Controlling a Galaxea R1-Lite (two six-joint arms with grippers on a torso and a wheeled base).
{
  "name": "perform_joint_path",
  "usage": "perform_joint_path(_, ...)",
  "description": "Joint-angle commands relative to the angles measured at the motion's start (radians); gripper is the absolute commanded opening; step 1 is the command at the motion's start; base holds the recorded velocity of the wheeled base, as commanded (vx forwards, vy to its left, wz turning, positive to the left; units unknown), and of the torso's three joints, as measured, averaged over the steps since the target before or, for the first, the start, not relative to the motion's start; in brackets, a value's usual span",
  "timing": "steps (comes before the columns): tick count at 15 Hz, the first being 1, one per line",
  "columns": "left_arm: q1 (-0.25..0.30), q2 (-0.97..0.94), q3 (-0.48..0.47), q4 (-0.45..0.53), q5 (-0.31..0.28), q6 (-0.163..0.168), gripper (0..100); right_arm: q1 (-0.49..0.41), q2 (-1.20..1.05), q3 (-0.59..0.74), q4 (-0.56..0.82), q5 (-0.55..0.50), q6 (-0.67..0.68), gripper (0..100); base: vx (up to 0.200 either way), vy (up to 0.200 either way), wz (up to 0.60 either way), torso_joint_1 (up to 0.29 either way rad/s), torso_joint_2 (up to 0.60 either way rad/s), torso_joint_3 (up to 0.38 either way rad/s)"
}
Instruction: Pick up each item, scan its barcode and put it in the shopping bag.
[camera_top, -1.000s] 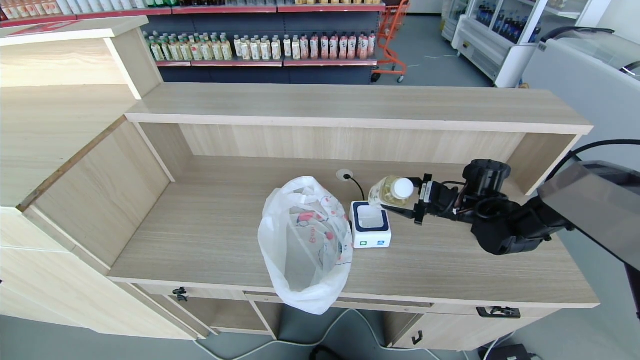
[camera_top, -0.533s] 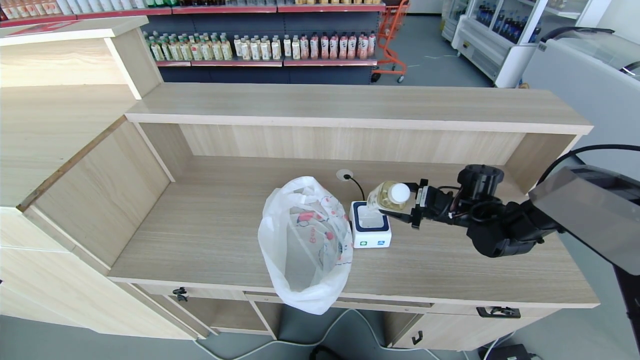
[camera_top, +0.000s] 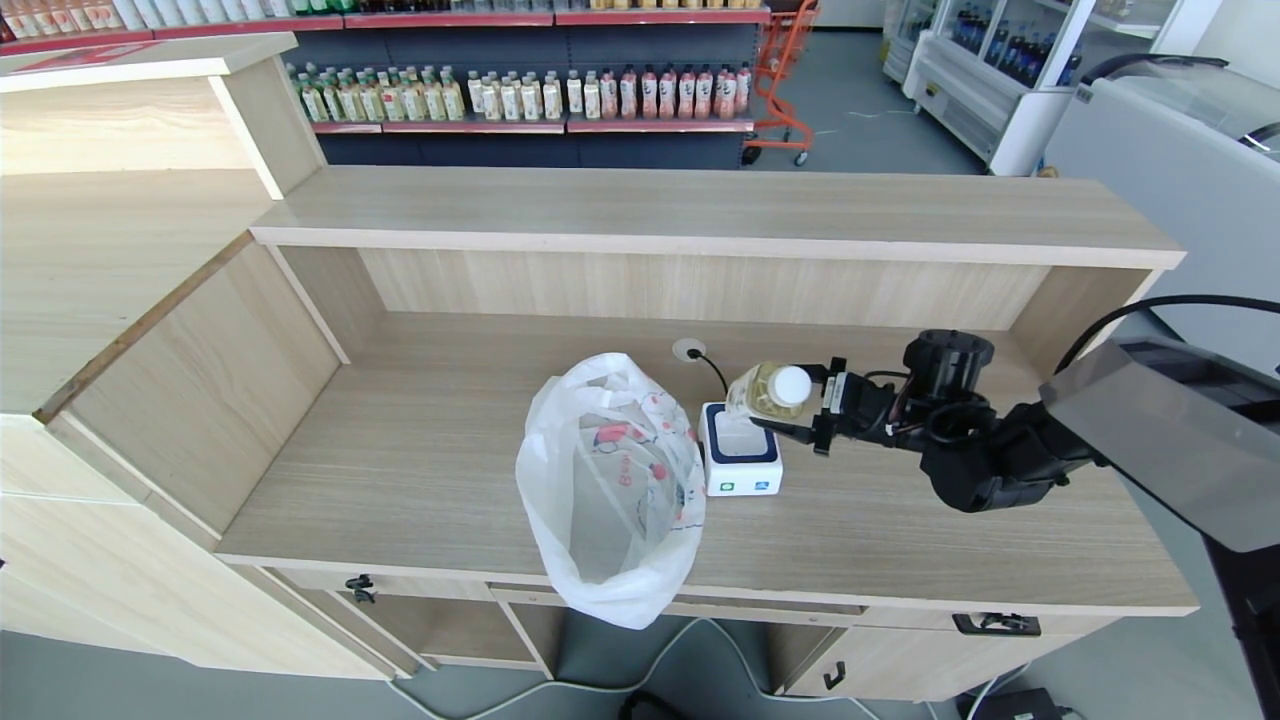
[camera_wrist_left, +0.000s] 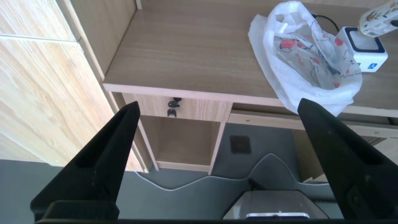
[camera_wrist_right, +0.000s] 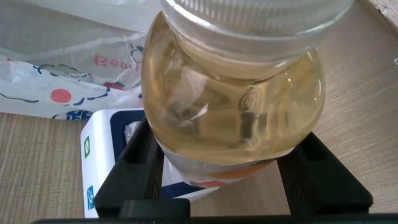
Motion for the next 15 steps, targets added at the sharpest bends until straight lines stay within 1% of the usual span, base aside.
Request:
perform_joint_path(1,0.000,0.000,0.000,0.000,0.000,0.000,100,0.012,0.019,-0.011,0.001,0.004,0.003,0,0.000,0.000,0.00,0.000,0.00,0.000)
perform_joint_path(7,0.000,0.000,0.000,0.000,0.000,0.000,100,0.033,0.062,-0.065,-0.007,0.070,0.021,0,0.000,0.000,0.00,0.000,0.00,0.000)
perform_joint_path(10,0.000,0.000,0.000,0.000,0.000,0.000,100,0.033,0.077,-0.091,-0.007,0.073,0.021,0,0.000,0.000,0.00,0.000,0.00,0.000)
perform_joint_path(14,0.000,0.000,0.000,0.000,0.000,0.000,100,0.024,0.064,-0.087,-0.007,0.074,0.023,0,0.000,0.000,0.00,0.000,0.00,0.000)
perform_joint_path(15,0.000,0.000,0.000,0.000,0.000,0.000,100,0.021,0.044,-0.087,-0.008,0.076,0.041,0,0.000,0.000,0.00,0.000,0.00,0.000)
